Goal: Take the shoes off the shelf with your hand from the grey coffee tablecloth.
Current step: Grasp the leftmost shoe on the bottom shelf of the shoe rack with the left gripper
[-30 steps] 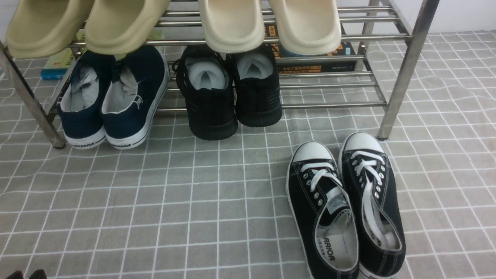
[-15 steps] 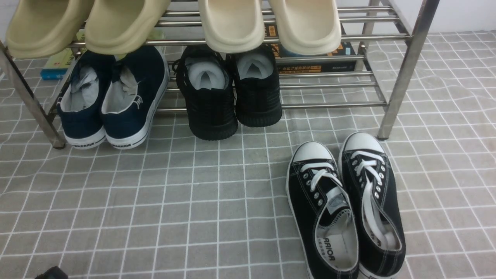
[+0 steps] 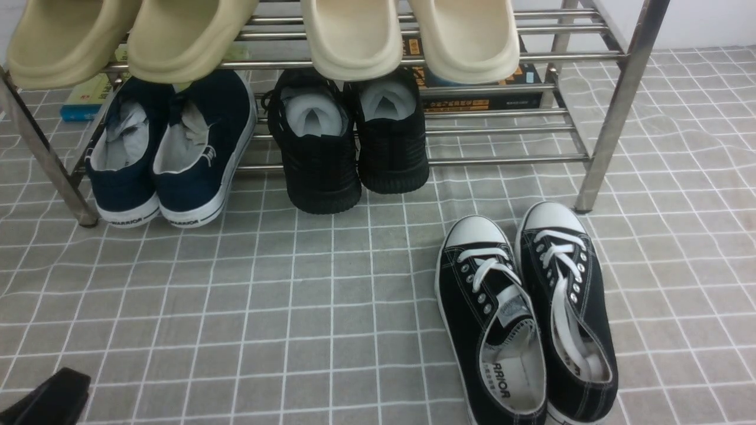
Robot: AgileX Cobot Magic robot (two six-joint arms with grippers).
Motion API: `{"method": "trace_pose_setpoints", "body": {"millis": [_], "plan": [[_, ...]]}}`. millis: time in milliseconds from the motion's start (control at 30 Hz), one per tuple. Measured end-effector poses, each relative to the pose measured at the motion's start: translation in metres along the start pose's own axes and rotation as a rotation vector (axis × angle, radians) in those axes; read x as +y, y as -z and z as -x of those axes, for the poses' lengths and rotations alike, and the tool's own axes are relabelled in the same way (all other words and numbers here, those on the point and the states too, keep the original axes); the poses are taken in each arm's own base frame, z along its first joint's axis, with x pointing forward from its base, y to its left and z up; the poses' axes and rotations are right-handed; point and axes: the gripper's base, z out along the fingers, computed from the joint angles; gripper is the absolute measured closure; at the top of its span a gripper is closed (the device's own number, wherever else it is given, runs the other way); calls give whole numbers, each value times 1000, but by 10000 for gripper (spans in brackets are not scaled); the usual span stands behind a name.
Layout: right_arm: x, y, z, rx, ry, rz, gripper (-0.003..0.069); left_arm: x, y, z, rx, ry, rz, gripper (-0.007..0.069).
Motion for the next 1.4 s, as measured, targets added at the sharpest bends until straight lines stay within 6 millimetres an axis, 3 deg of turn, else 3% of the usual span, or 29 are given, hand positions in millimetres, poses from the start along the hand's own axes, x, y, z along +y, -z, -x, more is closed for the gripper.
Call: {"method": "trace_pose_setpoints", "body": {"millis": [100,167,200,367,500,600,667,767,867,1200,1400], "plan": [[0,0,0,0,0,0,449,-35,3,17,-22,-137,-16,594],[0,0,0,0,0,0,448,-57,-5,29,6,-222,49,620],[0,0,0,0,0,0,448,-58,-6,30,12,-235,63,620],[0,0,0,0,0,0,445,-84,-50,48,84,-312,223,608],[0,0,0,0,0,0,440,-104,-107,66,58,-322,241,512],[0,0,0,0,0,0,438,-99,-140,81,10,-177,299,430],[0,0,0,0,0,0,433,-84,-157,89,-11,-96,373,371],[0,0,0,0,0,0,428,-61,-170,96,-27,-33,475,295],[0,0,0,0,0,0,428,-49,-177,102,-41,-7,520,237],[0,0,0,0,0,0,421,-55,-213,117,-90,-1,440,209],[0,0,0,0,0,0,420,-38,-233,116,-65,14,488,207]]}}
